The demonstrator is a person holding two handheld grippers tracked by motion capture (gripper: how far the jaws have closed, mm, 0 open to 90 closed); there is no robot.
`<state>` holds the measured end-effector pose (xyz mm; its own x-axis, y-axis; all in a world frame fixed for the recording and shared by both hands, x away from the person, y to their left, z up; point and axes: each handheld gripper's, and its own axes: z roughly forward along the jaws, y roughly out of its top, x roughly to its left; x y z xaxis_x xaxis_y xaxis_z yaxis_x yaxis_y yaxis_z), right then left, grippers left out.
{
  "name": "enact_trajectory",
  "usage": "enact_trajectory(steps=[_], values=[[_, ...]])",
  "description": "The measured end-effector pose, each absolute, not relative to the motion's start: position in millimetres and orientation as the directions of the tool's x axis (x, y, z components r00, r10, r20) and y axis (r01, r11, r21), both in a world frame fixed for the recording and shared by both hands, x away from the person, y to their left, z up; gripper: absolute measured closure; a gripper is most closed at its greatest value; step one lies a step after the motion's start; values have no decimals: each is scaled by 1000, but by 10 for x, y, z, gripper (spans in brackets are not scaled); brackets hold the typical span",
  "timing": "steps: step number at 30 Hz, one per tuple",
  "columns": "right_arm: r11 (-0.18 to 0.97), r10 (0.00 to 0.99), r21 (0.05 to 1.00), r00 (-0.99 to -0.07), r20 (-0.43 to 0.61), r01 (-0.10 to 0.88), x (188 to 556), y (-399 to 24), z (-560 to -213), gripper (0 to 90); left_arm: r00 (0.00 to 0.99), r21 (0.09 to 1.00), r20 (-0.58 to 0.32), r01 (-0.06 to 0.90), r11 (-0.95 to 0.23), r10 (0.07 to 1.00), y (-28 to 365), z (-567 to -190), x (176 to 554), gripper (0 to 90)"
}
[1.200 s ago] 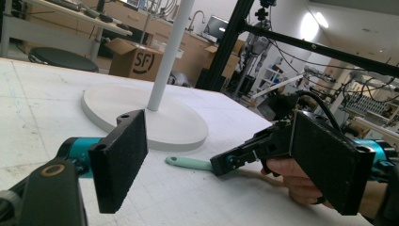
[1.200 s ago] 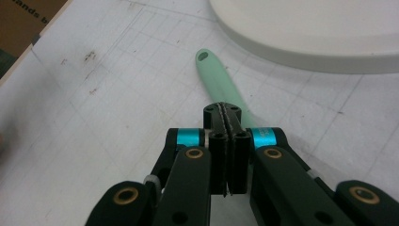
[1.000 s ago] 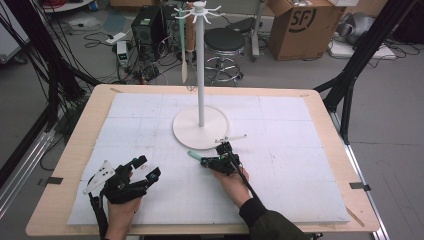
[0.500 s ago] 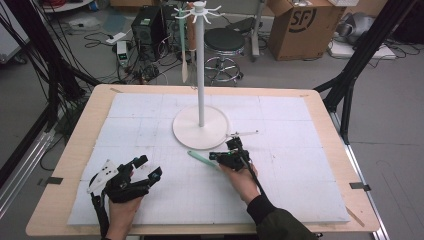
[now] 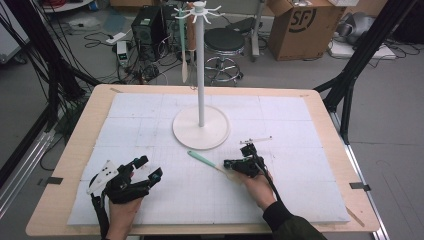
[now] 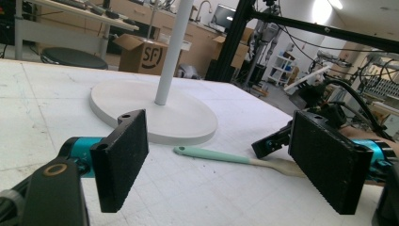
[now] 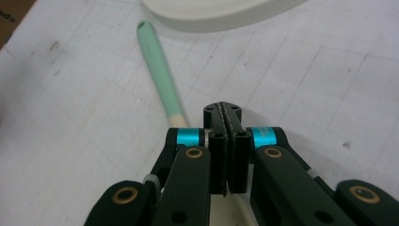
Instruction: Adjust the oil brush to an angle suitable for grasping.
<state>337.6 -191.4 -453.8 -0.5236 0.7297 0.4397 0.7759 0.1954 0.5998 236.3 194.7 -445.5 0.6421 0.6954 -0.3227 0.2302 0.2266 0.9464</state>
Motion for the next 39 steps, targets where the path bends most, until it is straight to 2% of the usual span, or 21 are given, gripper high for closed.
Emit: enact_trajectory(steps=[22, 39], values=[[196, 702, 605, -542, 463, 771, 2996, -2015, -4562, 894, 639, 945, -325, 234, 227, 697, 1944, -4457, 2363, 212], [196, 684, 602, -548, 482, 774, 2882, -2026, -4578, 894, 636, 945, -327, 236, 227, 699, 1943, -4460, 2364, 212]])
